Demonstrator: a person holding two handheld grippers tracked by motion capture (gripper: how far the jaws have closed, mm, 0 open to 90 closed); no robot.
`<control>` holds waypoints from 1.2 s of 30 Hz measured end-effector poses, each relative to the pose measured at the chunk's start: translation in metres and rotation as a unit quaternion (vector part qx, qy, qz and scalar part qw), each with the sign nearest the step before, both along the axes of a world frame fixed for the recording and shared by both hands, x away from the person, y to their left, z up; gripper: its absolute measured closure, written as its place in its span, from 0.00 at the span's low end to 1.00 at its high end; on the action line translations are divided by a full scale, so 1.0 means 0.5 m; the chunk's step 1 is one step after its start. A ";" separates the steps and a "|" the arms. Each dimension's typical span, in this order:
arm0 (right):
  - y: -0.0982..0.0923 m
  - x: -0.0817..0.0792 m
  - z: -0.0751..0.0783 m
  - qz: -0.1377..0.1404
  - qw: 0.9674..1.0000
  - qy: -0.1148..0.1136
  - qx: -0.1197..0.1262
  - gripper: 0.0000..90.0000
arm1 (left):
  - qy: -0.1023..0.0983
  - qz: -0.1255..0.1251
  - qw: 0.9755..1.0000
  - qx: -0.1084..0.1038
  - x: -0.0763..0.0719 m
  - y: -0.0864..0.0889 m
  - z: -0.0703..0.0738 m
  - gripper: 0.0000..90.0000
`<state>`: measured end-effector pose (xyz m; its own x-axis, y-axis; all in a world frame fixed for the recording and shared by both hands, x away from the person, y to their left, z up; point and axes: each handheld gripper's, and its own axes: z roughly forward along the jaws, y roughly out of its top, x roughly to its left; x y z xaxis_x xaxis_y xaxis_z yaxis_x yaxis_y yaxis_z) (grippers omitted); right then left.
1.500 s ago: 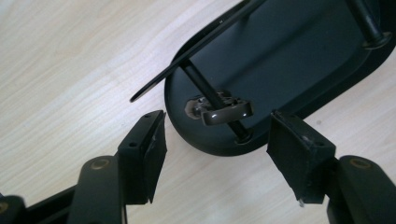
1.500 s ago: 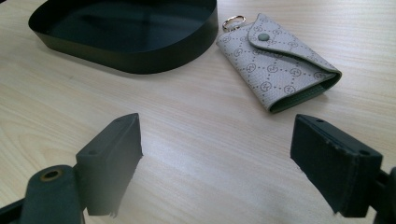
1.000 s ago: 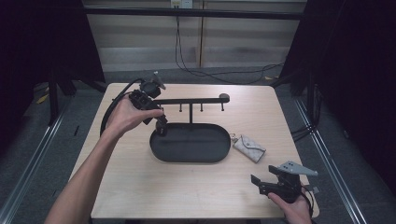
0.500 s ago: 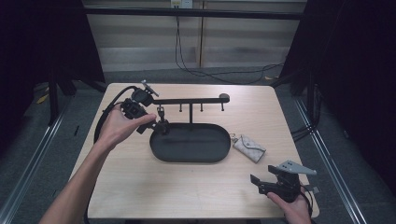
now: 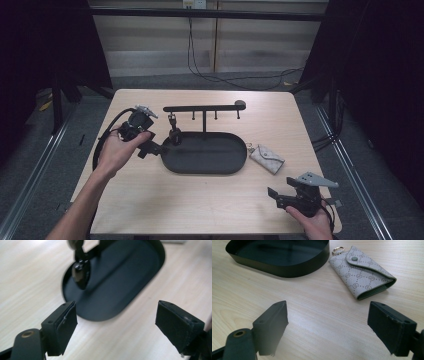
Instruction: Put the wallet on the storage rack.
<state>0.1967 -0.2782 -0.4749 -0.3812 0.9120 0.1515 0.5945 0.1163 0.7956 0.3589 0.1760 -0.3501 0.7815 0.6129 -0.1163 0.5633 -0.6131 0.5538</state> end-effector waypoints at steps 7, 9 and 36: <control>0.001 0.003 -0.001 0.003 1.000 0.003 0.001 0.19 | -0.010 0.009 0.999 -0.032 -0.021 0.024 -0.031 0.19; 0.001 0.004 -0.001 0.002 1.000 0.004 0.002 0.19 | -0.010 0.012 0.999 -0.035 -0.026 0.026 -0.036 0.19; -0.007 0.005 0.000 -0.010 1.000 0.012 0.021 0.21 | -0.031 0.050 0.992 -0.110 -0.166 0.110 -0.140 0.22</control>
<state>0.1991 -0.2818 -0.4749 -0.3596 0.9117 0.1987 0.6147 0.0713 0.7855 0.2757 0.2311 -0.4201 0.7278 0.6533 -0.2086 0.5755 -0.4163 0.7039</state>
